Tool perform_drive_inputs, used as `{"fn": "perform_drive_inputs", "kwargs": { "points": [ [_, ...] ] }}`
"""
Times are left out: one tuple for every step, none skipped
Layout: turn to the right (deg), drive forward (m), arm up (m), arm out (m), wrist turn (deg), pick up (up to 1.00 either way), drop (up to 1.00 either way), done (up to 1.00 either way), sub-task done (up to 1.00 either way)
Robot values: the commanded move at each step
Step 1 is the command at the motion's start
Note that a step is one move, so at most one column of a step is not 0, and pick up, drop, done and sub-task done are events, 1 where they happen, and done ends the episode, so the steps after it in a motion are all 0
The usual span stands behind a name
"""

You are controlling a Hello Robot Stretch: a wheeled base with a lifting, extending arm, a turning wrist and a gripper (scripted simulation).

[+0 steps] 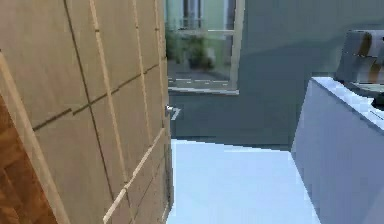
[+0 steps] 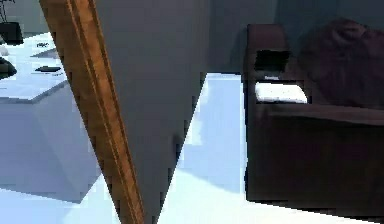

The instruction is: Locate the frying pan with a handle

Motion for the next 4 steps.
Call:
{"fn": "perform_drive_inputs", "kwargs": {
  "points": [
    [9.0, 0.00, 0.00, 0.00, 0.0, 0.00, 0.00, 0.00, 0.00],
    [0.0, 0.45, 0.00, 0.00, 0.0, 0.00, 0.00, 0.00, 0.00],
    [45.0, 0.00, 0.00, 0.00, 0.0, 0.00, 0.00, 0.00, 0.00],
    [9.0, 0.00, 0.00, 0.00, 0.0, 0.00, 0.00, 0.00, 0.00]
  ]
}}
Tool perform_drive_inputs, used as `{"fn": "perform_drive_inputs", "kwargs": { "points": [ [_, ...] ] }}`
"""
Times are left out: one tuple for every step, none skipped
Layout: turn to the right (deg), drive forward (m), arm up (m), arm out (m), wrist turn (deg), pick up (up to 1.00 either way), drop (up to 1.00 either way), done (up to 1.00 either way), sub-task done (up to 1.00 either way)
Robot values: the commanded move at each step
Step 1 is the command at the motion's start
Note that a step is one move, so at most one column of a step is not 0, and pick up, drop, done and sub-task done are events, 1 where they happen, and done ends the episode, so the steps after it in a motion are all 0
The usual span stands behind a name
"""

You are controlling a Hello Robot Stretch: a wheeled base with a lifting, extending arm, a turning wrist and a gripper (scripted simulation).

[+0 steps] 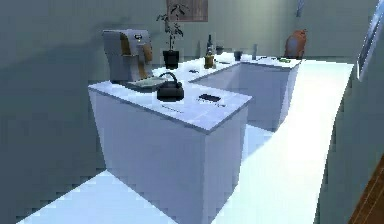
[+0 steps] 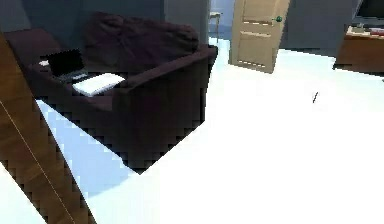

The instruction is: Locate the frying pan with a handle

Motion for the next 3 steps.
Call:
{"fn": "perform_drive_inputs", "kwargs": {
  "points": [
    [0.0, 0.50, 0.00, 0.00, 0.0, 0.00, 0.00, 0.00, 0.00],
    [39.0, 0.00, 0.00, 0.00, 0.0, 0.00, 0.00, 0.00, 0.00],
    [0.0, 1.00, 0.00, 0.00, 0.0, 0.00, 0.00, 0.00, 0.00]
  ]
}}
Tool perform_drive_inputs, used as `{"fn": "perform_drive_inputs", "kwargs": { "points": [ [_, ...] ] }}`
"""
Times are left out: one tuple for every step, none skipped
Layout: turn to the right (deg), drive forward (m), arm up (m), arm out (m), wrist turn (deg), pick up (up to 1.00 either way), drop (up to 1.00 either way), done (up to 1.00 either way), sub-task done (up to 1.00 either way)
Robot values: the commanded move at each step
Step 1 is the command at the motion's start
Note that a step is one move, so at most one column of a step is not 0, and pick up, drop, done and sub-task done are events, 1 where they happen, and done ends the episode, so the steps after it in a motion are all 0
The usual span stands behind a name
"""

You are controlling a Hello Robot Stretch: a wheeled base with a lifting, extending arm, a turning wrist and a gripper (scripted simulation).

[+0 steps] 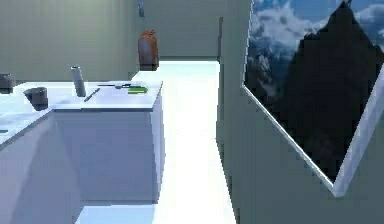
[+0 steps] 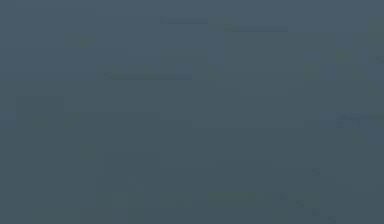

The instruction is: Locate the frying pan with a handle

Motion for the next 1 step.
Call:
{"fn": "perform_drive_inputs", "kwargs": {
  "points": [
    [0.0, 1.00, 0.00, 0.00, 0.0, 0.00, 0.00, 0.00, 0.00]
  ]
}}
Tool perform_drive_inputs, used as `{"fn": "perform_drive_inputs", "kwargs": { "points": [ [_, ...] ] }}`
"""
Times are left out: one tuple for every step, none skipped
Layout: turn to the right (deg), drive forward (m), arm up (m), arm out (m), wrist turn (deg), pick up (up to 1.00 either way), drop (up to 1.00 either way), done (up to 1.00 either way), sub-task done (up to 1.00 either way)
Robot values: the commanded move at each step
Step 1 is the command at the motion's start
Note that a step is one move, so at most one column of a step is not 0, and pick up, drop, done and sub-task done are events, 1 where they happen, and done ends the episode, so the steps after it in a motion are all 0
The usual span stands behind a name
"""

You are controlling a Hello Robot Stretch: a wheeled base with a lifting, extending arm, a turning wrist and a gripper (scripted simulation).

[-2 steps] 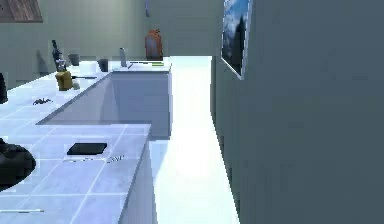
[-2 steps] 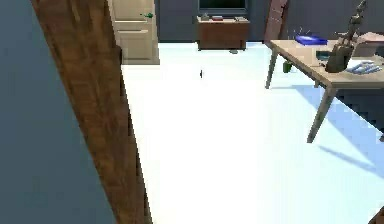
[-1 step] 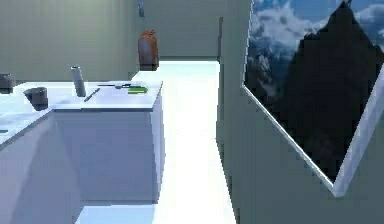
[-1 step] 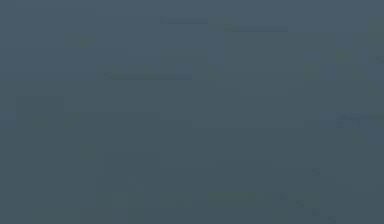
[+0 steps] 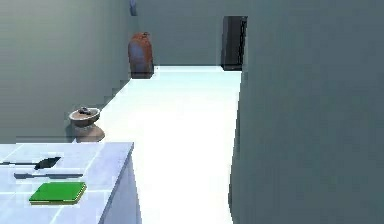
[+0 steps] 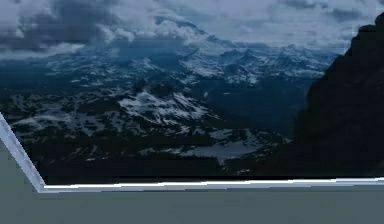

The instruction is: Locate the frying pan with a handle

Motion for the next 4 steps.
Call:
{"fn": "perform_drive_inputs", "kwargs": {
  "points": [
    [3.0, 0.00, 0.00, 0.00, 0.0, 0.00, 0.00, 0.00, 0.00],
    [0.0, 1.00, 0.00, 0.00, 0.0, 0.00, 0.00, 0.00, 0.00],
    [0.0, 0.40, 0.00, 0.00, 0.0, 0.00, 0.00, 0.00, 0.00],
    [33.0, 0.00, 0.00, 0.00, 0.0, 0.00, 0.00, 0.00, 0.00]
  ]
}}
